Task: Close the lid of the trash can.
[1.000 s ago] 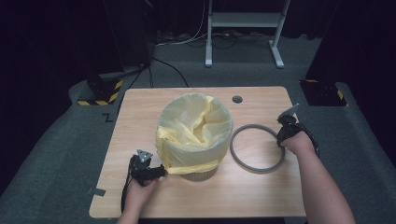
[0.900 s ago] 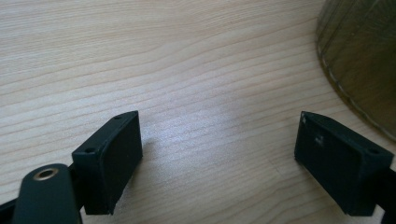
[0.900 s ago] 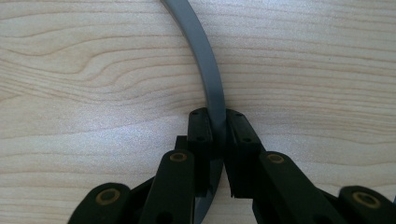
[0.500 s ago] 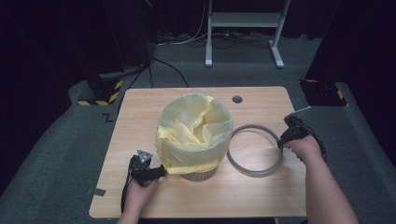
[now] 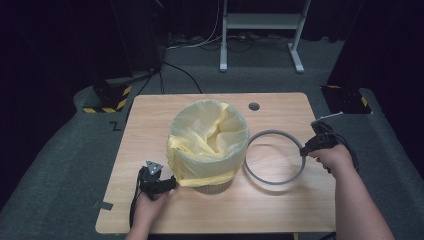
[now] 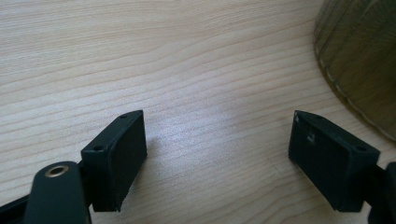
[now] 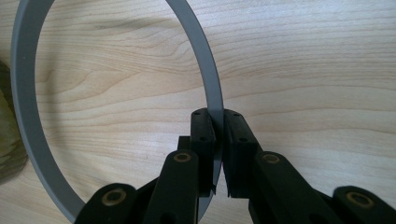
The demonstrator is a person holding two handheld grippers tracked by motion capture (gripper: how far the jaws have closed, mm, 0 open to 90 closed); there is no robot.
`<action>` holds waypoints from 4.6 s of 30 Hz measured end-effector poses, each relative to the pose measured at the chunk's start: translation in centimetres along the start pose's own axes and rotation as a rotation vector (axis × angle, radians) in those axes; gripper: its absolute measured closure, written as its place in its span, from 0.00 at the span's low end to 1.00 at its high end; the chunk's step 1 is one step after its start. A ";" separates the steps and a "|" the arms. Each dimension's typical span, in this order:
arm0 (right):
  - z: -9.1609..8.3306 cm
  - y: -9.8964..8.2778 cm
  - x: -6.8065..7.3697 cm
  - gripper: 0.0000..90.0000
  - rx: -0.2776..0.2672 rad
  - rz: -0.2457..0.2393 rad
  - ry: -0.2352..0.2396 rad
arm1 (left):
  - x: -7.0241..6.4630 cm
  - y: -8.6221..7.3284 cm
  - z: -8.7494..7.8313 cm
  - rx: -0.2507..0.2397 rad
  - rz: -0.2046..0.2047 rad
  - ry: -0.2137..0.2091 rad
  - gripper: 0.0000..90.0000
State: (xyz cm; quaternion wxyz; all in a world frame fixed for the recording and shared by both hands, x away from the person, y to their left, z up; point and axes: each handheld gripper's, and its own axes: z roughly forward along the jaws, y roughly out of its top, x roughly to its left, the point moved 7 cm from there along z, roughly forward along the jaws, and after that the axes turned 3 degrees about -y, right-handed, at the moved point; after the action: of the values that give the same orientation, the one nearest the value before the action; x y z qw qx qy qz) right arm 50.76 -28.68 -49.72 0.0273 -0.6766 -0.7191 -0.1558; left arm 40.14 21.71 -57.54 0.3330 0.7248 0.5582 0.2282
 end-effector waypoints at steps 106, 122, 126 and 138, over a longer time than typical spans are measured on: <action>-20.5 0.2 6.7 0.93 -0.145 -0.058 0.148 | -0.2 8.3 -16.5 -0.673 0.051 0.026 0.04; -20.6 1.7 11.5 0.93 -0.135 -0.118 0.152 | -1.1 8.7 -17.1 -0.695 0.059 0.022 0.00; -20.3 1.9 12.6 0.93 -0.130 -0.137 0.155 | -1.4 8.9 -17.2 -0.691 0.059 0.000 0.00; -19.5 2.4 16.5 0.93 -0.118 -0.183 0.155 | -2.1 10.5 -18.3 -0.740 0.075 -0.055 0.00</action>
State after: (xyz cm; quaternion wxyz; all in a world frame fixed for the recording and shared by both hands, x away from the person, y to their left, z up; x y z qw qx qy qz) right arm 48.42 -17.78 -26.60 0.0285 -0.5945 -0.7633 -0.2513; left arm 33.58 22.23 -37.38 0.5788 0.5813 0.4016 0.4071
